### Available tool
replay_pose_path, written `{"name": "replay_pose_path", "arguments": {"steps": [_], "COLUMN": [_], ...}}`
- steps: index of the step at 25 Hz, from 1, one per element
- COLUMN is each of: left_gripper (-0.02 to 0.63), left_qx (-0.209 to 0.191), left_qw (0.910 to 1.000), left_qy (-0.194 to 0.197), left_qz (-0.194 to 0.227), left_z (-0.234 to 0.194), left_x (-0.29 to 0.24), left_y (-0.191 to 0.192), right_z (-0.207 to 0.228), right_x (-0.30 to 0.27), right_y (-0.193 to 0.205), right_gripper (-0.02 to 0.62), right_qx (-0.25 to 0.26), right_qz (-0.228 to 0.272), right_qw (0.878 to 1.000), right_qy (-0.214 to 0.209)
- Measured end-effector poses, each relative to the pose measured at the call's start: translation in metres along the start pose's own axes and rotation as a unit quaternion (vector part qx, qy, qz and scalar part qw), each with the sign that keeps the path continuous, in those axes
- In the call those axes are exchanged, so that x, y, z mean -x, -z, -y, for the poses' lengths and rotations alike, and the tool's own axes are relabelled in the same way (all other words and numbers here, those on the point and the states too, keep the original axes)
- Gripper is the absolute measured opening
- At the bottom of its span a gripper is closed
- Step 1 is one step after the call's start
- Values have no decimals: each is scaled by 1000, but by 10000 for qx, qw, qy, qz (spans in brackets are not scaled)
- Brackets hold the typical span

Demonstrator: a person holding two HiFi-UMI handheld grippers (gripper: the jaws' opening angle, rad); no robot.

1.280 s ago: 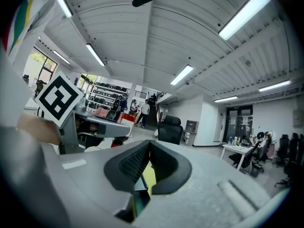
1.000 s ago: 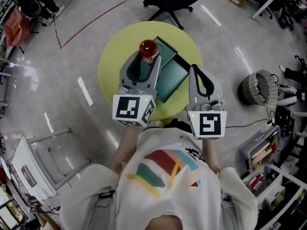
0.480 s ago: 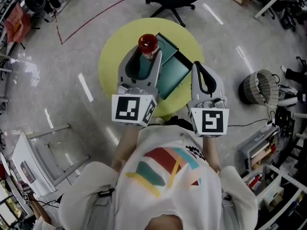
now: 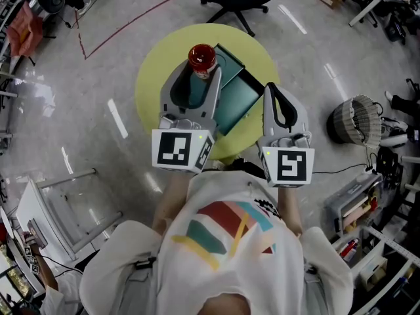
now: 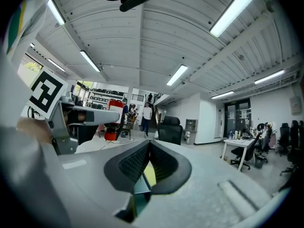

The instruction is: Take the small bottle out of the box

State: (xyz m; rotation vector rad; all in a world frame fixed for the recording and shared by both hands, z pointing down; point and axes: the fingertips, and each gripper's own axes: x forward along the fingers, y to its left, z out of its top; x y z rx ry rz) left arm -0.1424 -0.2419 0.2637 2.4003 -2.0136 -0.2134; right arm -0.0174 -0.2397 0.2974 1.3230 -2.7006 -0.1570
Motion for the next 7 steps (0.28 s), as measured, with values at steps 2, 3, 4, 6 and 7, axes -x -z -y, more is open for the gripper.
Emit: {"name": "replay_pose_path", "arguments": {"steps": [2,3,4,6,7], "left_gripper": [201,201,201,201,201], "left_qx": [-13,-22,-29,-42,-49], "left_qw": [10000,10000,10000,10000,10000], "left_qy": [-6,-13,-19,-28,-32], "left_qz": [-27,-32,-30,-11,1], "left_z": [-1,-1,-1,0,1], "left_x": [1,2,3,6,7], "left_y": [2,3,3,2,1], "right_z": [0,0,0,0,0], "right_x": [1,1,2,4,5], "right_y": [1,1,2,1,1], "right_gripper": [2,2,2,2,2], "right_qx": [-6,-5,0,17,25], "right_qz": [-13,-23,-26,-3,12], "right_qw": [10000,10000,10000,10000,10000], "right_qy": [13,17,19,22,24]}}
